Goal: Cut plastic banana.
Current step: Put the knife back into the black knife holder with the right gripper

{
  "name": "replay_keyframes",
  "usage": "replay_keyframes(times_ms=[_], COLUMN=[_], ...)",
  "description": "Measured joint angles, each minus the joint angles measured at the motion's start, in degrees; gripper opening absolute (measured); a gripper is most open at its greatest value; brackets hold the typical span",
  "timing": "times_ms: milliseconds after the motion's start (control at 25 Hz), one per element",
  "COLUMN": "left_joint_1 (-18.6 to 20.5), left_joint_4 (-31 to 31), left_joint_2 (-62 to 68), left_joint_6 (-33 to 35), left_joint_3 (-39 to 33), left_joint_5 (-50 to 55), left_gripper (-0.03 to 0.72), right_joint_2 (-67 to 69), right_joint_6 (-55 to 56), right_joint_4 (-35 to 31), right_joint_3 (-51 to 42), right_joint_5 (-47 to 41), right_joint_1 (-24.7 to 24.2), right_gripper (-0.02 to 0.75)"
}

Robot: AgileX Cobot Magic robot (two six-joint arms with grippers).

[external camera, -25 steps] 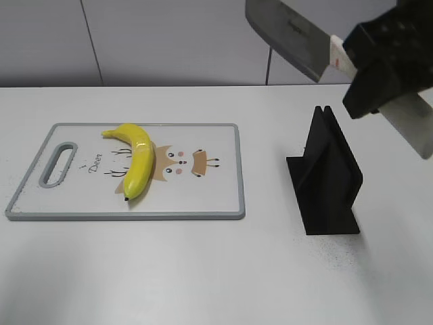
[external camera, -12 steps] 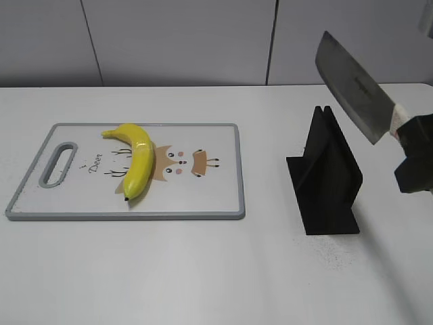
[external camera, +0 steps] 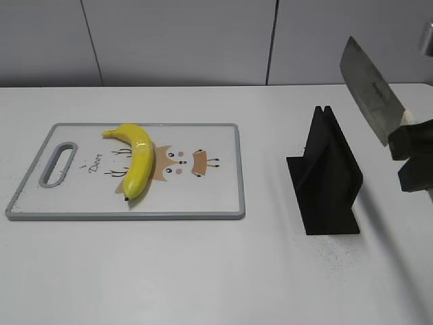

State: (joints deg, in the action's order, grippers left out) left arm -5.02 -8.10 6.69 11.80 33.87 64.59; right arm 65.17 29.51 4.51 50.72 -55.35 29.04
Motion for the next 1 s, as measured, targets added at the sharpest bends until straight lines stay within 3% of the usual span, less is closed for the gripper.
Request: replay_keyframes(times_ms=[520,1000], left_joint_1=[0.00,0.00], left_joint_4=[0.00,0.00], left_joint_2=[-2.02,-2.02], left_joint_6=[0.00,0.00], left_joint_3=[-0.90,-0.90], left_joint_5=[-5.58,-5.97], left_gripper=[0.579,0.579], right_joint_2=[11.49,12.27], right_joint_6=[1.48,3.39], right_joint_4=[2.46,4.70], right_joint_3=[-0.05,-0.11], right_joint_5=[5.34,7.59], right_joint_1=[0.00,0.00], right_gripper=[0.159,0.159])
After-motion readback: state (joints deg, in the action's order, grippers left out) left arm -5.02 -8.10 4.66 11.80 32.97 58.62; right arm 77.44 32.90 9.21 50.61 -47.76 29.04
